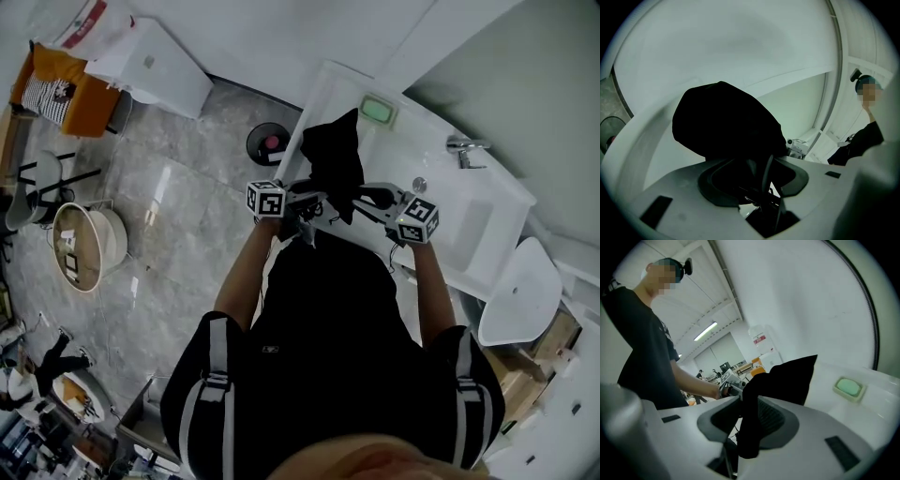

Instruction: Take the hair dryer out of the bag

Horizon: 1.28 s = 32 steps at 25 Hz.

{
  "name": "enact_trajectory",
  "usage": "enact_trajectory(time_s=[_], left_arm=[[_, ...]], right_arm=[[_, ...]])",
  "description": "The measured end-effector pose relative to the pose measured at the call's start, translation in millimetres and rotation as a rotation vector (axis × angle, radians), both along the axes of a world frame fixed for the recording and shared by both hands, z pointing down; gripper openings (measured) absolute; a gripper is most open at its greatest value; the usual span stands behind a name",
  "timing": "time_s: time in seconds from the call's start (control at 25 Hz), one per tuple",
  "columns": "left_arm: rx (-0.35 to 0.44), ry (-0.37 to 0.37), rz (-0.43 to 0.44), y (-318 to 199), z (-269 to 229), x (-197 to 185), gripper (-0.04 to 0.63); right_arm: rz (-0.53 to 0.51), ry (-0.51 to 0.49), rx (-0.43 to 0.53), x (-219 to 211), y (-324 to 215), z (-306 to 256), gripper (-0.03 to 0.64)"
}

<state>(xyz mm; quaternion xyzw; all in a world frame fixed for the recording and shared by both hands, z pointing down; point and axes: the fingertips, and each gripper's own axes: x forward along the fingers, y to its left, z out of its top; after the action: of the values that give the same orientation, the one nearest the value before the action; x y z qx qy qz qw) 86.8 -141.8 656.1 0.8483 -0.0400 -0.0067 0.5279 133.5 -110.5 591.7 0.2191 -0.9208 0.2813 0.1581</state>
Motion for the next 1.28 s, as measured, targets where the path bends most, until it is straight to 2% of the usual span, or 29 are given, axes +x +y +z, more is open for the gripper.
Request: enact_trajectory(time_s=[0.08,0.16,0.2,0.28,0.56,0.68,0.72,0.84,0.96,1.28], left_arm=[[0.035,0.004,0.013,7,-10,-9,0.183],[0.063,0.014,0.037,17,-21,-15,0.183],[0.070,0.029,0.054,24,-26,-17,0.184],[0.090,0.062,0.093,40,-37,-21,0.184],[0.140,0.096,0.170,87,-58,-41,0.183],[0.156,0.091,0.190,97,-60,-50,0.184],[0.164,0.089,0.196,100,-60,-54,0.184],[0.182,0.081,0.214,109,-62,-66,0.184],[0.188,0.082,0.226,121,-62,-79,0.184],[0.203,0.106,0.247,140,-63,-102,0.184]], right_arm=[[0.078,0.013,0.023,11,-6,-6,0.173],[0.169,0.025,0.066,21,-22,-12,0.214],[0.209,0.006,0.087,23,-31,-18,0.277],[0.272,-0.080,0.099,23,-45,-34,0.312],[0.376,-0.335,0.002,8,-69,-68,0.330],[0.396,-0.362,-0.066,2,-70,-65,0.330],[0.386,-0.356,-0.082,-3,-69,-64,0.312],[0.344,-0.350,-0.094,-17,-59,-65,0.083],[0.352,-0.324,-0.059,-24,-51,-69,0.072],[0.541,-0.286,0.094,12,-68,-99,0.071]])
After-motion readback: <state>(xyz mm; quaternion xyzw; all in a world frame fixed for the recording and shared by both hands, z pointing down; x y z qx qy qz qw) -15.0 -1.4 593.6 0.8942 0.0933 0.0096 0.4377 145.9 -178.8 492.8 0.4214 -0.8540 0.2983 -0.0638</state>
